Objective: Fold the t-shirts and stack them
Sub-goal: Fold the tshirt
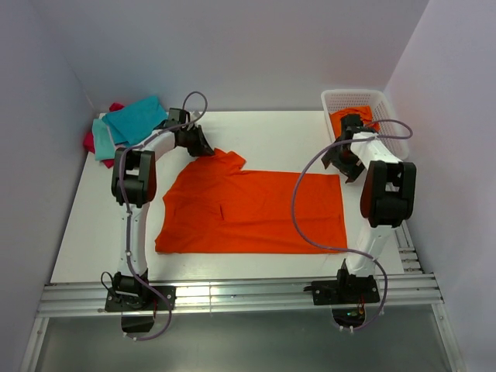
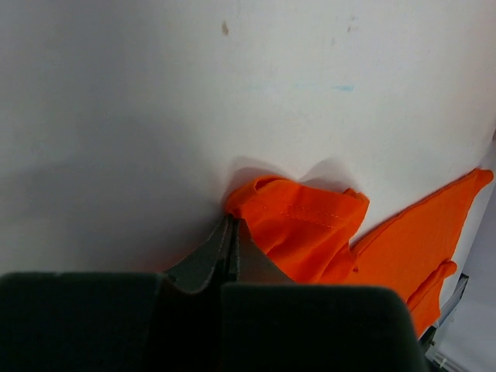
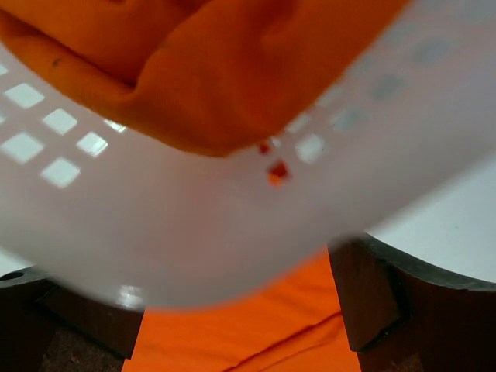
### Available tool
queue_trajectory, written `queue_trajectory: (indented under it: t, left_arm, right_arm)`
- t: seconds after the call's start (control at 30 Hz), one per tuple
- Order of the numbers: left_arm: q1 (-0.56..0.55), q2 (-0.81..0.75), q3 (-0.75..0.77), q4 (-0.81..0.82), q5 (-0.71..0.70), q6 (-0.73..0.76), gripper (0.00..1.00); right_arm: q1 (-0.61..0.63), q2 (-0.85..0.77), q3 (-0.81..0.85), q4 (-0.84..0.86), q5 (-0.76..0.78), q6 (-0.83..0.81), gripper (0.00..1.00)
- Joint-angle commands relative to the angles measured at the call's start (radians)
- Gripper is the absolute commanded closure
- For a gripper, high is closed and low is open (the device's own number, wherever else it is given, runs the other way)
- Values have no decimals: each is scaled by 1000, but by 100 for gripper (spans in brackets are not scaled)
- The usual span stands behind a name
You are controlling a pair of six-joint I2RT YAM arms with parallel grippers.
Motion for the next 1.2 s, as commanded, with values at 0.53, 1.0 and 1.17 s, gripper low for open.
queue_trajectory:
  t: [0.53,1.0,1.17]
  left_arm:
    - [-8,-198,-182,-96,-85,45,100]
    - [-8,-218,-200,-96,-94,51,100]
    - [-7,-247,-245,-85,-114,54,100]
  right_arm:
    - [-4,197,78,23,114,22,57]
    - [-4,225,101,-4,218,-17,30]
    - [-4,283,161,-96,244,-17,34]
